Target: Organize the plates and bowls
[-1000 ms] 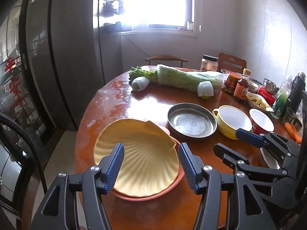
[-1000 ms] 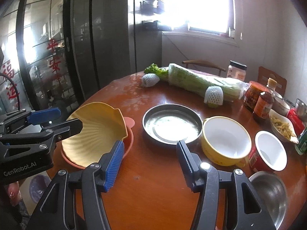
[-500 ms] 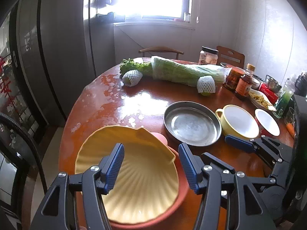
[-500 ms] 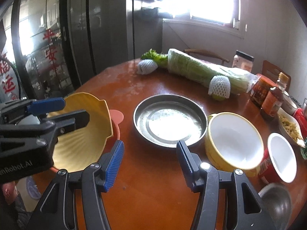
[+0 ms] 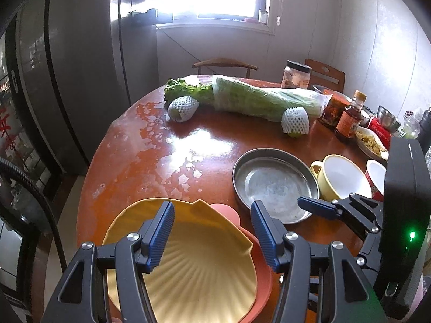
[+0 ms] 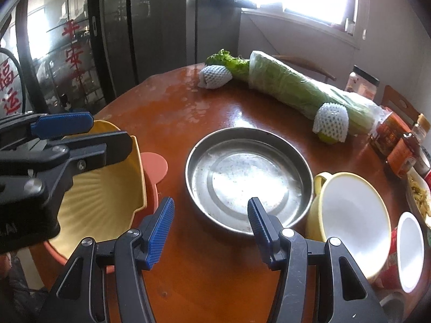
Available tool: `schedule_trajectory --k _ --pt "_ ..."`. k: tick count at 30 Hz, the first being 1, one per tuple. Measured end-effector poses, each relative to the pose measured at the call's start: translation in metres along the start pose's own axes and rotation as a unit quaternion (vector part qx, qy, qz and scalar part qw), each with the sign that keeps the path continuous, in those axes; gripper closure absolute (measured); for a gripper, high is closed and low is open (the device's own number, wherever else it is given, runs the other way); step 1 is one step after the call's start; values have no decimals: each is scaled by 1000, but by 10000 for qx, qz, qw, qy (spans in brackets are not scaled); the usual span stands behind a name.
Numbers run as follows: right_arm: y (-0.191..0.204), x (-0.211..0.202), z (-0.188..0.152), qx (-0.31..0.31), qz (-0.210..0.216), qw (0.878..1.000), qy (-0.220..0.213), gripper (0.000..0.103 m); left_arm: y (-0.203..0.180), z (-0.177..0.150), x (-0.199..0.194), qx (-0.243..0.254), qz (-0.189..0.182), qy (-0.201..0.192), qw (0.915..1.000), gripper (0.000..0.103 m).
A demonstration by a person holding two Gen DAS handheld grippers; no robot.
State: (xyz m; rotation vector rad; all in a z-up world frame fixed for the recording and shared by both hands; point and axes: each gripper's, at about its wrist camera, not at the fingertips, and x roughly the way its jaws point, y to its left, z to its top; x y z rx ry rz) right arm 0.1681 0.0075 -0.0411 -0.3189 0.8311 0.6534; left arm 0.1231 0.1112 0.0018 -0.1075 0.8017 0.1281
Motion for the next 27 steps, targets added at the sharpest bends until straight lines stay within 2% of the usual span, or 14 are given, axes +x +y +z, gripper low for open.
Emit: schedule_trajectory --k 10,18,27 --pt "-2 10 1 53 110 9997 211 45 -9 3 8 133 -77 129 9998 44" --pt "-1 7 -8 -76 218 9991 348 59 -21 19 21 323 -106 256 9991 44" --pt "0 -15 -32 -238 350 9983 393 61 -47 17 48 750 -182 594 9952 45"
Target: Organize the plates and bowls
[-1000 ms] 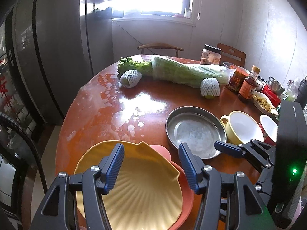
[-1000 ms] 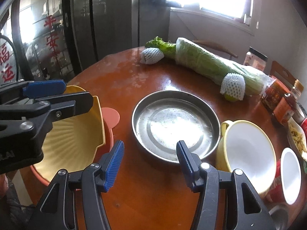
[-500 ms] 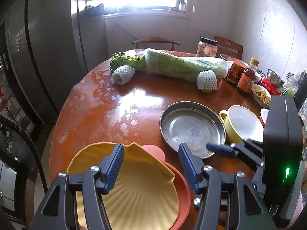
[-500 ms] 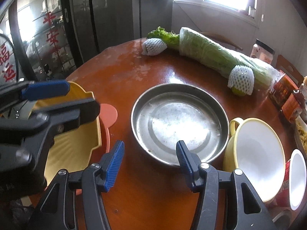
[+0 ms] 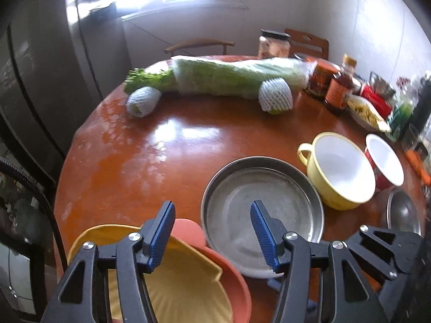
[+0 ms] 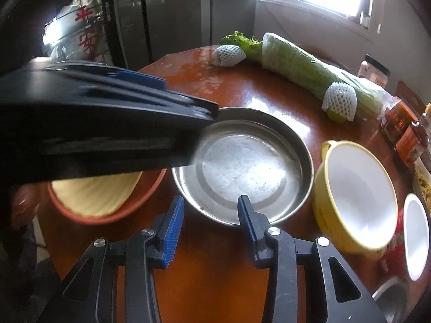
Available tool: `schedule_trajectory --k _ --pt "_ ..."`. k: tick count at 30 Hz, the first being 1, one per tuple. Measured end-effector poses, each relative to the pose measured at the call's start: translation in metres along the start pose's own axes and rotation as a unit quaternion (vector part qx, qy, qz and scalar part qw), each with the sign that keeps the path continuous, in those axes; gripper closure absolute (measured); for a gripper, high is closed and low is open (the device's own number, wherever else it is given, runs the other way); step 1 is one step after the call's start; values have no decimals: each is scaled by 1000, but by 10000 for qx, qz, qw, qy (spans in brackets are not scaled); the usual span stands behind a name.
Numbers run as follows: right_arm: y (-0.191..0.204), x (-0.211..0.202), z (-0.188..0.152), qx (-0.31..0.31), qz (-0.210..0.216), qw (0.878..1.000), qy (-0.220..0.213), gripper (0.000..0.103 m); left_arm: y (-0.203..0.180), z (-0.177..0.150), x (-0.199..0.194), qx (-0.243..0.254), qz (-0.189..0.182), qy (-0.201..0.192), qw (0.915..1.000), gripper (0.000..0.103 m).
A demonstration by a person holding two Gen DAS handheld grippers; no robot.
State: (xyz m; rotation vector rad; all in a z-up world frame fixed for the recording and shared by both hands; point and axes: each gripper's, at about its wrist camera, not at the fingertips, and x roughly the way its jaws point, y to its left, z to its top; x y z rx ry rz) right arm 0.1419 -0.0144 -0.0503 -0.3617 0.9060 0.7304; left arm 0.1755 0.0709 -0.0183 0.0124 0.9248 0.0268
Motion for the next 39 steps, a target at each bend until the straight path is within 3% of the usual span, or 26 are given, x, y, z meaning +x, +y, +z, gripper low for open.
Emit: schedule_trajectory --k 7,21,30,39 --pt "8 -20 -26 -205 18 9998 10 61 -15 -4 10 189 -104 161 9996 50" --pt "14 -58 -79 -261 -191 9995 7 60 -59 -29 17 679 -500 512 9951 77" --pt "11 -80 -102 -38 -361 9992 -153 60 -82 -46 14 866 -420 508 9941 78" --pt "-7 -100 -126 814 -529 9949 -261 56 -85 -57 7 925 -306 407 9944 78"
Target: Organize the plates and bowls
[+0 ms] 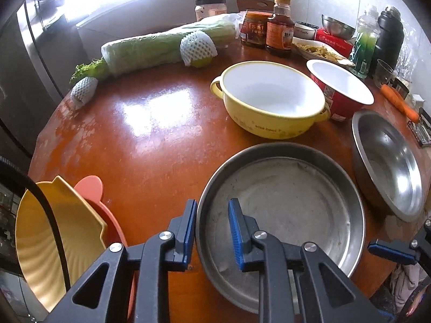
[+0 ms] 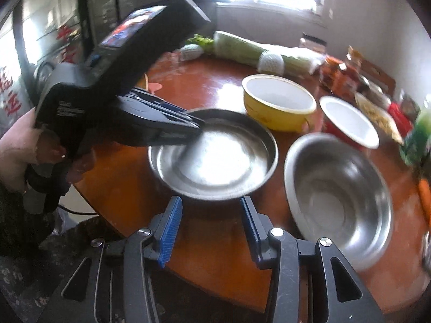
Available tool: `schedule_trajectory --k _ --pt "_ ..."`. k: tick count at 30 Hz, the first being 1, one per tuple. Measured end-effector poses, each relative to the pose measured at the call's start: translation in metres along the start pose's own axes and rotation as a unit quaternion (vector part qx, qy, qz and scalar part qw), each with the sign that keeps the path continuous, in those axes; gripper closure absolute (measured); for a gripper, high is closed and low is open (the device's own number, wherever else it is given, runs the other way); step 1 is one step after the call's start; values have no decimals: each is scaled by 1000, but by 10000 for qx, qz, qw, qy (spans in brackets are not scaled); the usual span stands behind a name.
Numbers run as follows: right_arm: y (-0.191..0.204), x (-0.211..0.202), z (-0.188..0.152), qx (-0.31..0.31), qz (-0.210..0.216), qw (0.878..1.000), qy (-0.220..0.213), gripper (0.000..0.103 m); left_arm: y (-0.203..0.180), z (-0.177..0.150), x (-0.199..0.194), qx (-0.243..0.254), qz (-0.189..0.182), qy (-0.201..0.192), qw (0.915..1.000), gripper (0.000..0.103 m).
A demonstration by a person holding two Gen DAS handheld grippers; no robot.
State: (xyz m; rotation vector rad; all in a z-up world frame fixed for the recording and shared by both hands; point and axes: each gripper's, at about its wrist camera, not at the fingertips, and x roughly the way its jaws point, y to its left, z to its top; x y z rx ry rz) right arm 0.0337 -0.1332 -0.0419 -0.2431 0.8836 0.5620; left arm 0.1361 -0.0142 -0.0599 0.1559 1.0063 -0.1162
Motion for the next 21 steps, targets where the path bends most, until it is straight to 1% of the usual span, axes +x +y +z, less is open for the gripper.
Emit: schedule_trajectory --k 3,5,7,8,12,16,19,21 --pt "-9 0 -7 462 60 9989 19 56 0 -3 -2 2 -27 -42 10000 78" --pt "-13 1 -9 736 149 9972 28 54 0 -5 -3 23 -43 -73 10000 78" --pt "-15 2 -9 946 180 9954 26 43 1 -7 -4 28 -70 -101 9999 78" --pt "-14 3 -8 1034 168 9945 9 42 2 -7 -4 22 -88 -114 9999 78" --pt "-15 8 -4 1432 299 9892 -31 38 4 -9 -5 27 -148 -157 9998 78" --pt "-13 16 5 1590 413 9864 -86 36 7 -10 -5 -13 -226 -182 9996 78" --pt "-15 19 10 1728 248 9845 -184 36 9 -10 -5 -56 -286 -225 9993 78" --pt "-21 21 12 1944 232 9803 -244 36 10 -10 -4 -53 -304 -255 9992 78"
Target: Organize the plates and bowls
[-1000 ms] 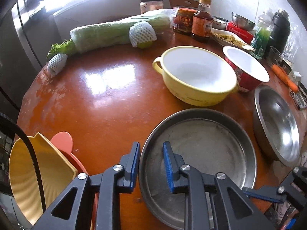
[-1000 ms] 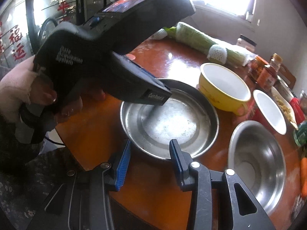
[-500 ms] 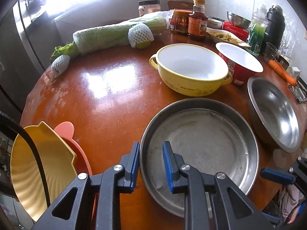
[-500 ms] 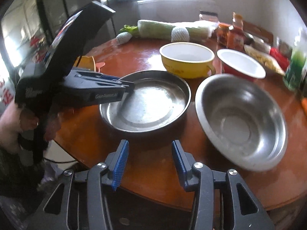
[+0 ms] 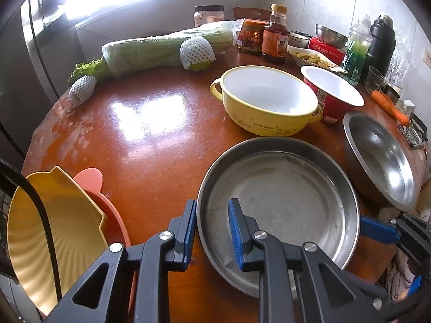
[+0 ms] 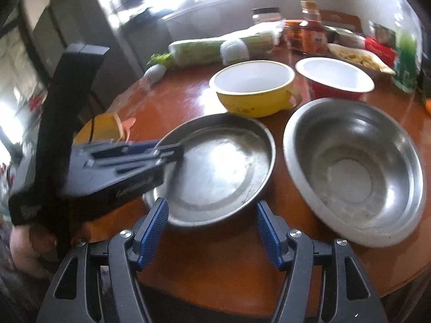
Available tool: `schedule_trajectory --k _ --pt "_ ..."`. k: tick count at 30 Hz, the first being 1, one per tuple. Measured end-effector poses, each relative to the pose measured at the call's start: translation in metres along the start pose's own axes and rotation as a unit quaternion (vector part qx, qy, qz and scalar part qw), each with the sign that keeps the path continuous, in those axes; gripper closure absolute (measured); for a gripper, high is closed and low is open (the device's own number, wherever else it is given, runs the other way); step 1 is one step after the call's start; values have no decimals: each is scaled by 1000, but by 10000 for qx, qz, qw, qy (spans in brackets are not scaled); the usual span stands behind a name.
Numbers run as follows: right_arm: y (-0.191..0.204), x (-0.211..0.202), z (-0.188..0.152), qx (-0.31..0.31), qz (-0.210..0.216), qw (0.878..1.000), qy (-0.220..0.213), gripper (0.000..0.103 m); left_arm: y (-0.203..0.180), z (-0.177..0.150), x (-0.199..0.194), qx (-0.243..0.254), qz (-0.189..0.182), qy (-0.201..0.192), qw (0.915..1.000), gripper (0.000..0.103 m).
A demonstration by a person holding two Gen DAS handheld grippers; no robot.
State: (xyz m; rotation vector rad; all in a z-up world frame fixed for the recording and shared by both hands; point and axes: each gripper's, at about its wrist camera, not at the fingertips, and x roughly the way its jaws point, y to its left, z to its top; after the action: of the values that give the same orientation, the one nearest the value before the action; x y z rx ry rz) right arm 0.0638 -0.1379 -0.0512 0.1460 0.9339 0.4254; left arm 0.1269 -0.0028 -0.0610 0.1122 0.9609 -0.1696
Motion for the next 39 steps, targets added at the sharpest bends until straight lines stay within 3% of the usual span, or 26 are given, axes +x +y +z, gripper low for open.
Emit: schedule_trajectory --k 3,13,23,39 --pt "-1 4 3 34 -152 9998 -86 36 3 0 1 -52 -40 -45 10000 78" --pt "0 5 7 5 -319 9988 -383 54 17 -4 -3 -334 -178 -167 9991 79" --pt "9 4 3 -234 -312 9985 -376 55 23 -12 -25 -482 -155 -351 9981 79" --pt "43 -21 11 -729 -127 9939 -823 54 37 -17 -80 -652 143 -843 9942 78"
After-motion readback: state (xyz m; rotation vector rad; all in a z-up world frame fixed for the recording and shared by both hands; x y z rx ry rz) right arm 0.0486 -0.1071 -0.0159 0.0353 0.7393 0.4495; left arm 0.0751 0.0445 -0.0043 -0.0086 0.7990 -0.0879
